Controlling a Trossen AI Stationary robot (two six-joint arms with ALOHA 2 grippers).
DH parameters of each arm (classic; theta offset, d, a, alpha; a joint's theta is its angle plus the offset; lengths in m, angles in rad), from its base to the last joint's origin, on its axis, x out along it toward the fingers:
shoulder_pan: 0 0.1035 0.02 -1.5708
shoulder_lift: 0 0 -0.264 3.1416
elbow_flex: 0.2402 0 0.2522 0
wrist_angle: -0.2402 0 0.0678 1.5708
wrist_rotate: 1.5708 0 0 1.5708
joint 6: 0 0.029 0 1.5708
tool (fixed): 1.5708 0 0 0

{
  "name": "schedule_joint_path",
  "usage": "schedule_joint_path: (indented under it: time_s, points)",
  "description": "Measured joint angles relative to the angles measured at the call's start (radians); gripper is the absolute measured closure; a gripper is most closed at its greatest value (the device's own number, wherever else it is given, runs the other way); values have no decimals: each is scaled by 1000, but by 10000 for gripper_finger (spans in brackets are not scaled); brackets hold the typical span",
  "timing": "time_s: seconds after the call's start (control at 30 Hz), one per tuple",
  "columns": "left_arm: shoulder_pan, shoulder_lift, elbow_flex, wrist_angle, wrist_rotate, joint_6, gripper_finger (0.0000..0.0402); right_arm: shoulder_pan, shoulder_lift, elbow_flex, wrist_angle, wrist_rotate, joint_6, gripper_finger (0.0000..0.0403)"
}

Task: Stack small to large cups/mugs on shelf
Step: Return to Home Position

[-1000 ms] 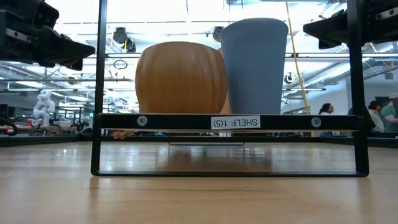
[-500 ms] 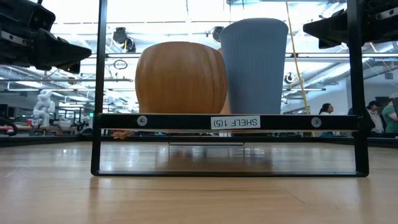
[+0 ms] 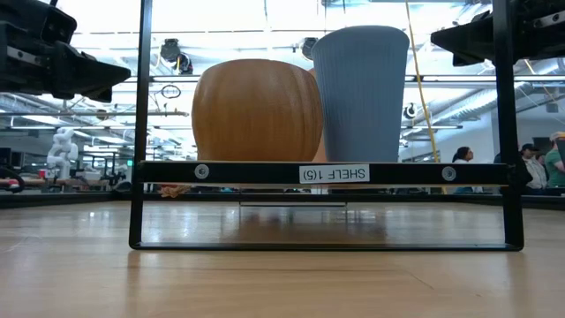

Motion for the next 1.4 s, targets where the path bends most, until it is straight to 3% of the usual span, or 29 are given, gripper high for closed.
schedule_joint_path:
  time_s: [0.47, 0.87, 1.13, 1.4]
  points:
    - [61, 0, 0, -6, 18, -19, 399, 0, -177, 0, -147, -8, -43, 403]
    - [61, 1, 0, -7, 20, -31, 396, -151, -240, 1, -179, -285, -26, 403]
    - [61, 1, 0, -8, 20, -31, 397, -252, -233, -10, -149, -354, -17, 403]
    - [61, 1, 0, -8, 20, -31, 399, -309, -235, -132, -16, -367, 12, 403]
